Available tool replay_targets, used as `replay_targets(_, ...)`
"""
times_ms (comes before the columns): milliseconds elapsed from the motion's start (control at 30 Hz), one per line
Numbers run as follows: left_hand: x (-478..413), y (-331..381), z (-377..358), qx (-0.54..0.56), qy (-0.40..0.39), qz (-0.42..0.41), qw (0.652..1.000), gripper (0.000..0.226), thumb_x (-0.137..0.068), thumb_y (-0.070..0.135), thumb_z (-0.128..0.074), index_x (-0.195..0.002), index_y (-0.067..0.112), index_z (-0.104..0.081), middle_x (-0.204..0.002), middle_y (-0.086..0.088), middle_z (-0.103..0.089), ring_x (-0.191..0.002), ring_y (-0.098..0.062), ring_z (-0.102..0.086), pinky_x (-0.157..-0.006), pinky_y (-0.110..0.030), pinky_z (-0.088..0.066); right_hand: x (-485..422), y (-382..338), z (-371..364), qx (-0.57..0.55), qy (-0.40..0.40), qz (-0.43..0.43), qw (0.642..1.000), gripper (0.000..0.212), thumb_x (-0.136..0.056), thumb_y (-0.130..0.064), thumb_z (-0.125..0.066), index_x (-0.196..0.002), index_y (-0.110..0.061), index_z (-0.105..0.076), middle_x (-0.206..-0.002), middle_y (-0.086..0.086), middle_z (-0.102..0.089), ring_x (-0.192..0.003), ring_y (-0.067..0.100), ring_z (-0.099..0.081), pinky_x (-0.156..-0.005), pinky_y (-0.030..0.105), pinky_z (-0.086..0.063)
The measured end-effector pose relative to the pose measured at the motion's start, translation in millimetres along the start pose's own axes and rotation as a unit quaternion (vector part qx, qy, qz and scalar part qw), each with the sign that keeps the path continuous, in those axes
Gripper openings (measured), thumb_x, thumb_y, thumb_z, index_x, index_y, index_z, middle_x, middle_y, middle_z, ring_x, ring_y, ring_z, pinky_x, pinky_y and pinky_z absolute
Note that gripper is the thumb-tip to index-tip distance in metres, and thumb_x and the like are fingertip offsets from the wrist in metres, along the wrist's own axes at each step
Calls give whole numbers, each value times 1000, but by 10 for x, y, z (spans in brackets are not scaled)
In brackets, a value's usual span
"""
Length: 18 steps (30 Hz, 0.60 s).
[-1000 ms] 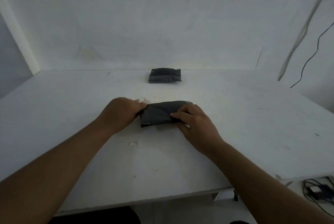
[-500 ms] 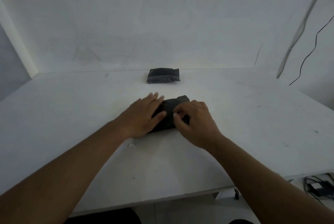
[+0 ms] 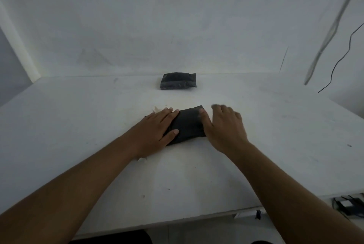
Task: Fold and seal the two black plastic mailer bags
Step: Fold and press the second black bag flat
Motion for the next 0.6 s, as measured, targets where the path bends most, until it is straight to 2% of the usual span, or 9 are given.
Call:
replay_targets(67, -14, 1, 14, -10, 5, -12, 1000, 69, -100, 57, -22, -159, 24, -7, -166, -1, -15, -153, -14, -12, -123, -32, -12, 10, -170, 39, -42, -20, 63, 997, 63, -102, -53, -28, -149, -11, -37, -153, 8, -41, -143, 23, -33, -116, 39, -24)
replay_targets(133, -20, 0, 26, -10, 3, -14, 1000, 72, -98, 59, -19, -159, 23, -6, -167, -2, -12, -153, -13, -10, -123, -31, -10, 49, -291, -81, -53, -100, 126, 986, 67, -103, -53, -27, -158, -15, -17, -166, 3, -15, -153, 17, -10, -122, 37, -11)
replay_targets(167, -12, -4, 34, -8, 0, -10, 1000, 75, -96, 63, -17, -159, 24, -3, -167, -2, -9, -153, -13, -7, -124, -31, -9, 70, -299, -158, -45, -132, 136, 981, 68, -103, -53, -26, -159, -16, -13, -167, 2, -10, -153, 15, -6, -123, 36, -9)
replay_targets(233, 29, -11, 43, -12, -6, -4, 1000, 88, -90, 75, -16, -159, 23, 1, -168, 0, -3, -153, -13, -4, -125, -35, -10, 71, -234, -256, -42, -162, 126, 978, 68, -103, -54, -24, -159, -18, -9, -167, 2, -8, -153, 15, -5, -124, 39, -11)
replay_targets(333, 97, 11, 95, -57, -2, -29, 998, 106, -80, 87, -26, -159, 22, 3, -168, -1, -2, -154, -16, -7, -125, -36, -11, 46, -147, -207, -53, -164, 138, 975, 76, -99, -63, -27, -159, -23, -5, -168, -2, -3, -153, 12, 0, -124, 40, -8)
replay_targets(467, 115, -49, 209, -88, 55, -73, 992, 84, -96, 55, -48, -159, 16, -8, -166, -6, -15, -152, -18, -19, -124, -35, -17, 110, -143, -145, 31, -165, 247, 954, 95, -85, -76, -47, -157, -36, -1, -167, -3, -1, -153, 16, 0, -124, 40, -8)
replay_targets(600, 125, -175, 294, -84, 59, -46, 994, 65, -104, 35, -44, -157, 8, -18, -163, -10, -25, -147, -25, -32, -120, -33, -20, 66, -137, -148, 37, -126, 252, 959, 73, -100, -48, -47, -158, -33, -7, -166, 1, -12, -152, 20, -14, -120, 37, -19)
Point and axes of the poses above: each hand's wrist, its own x-axis away from the middle knuckle, its own z-axis out of the back of the hand, y = z × x, the point moved 5 cm from there along -x, towards the middle knuckle
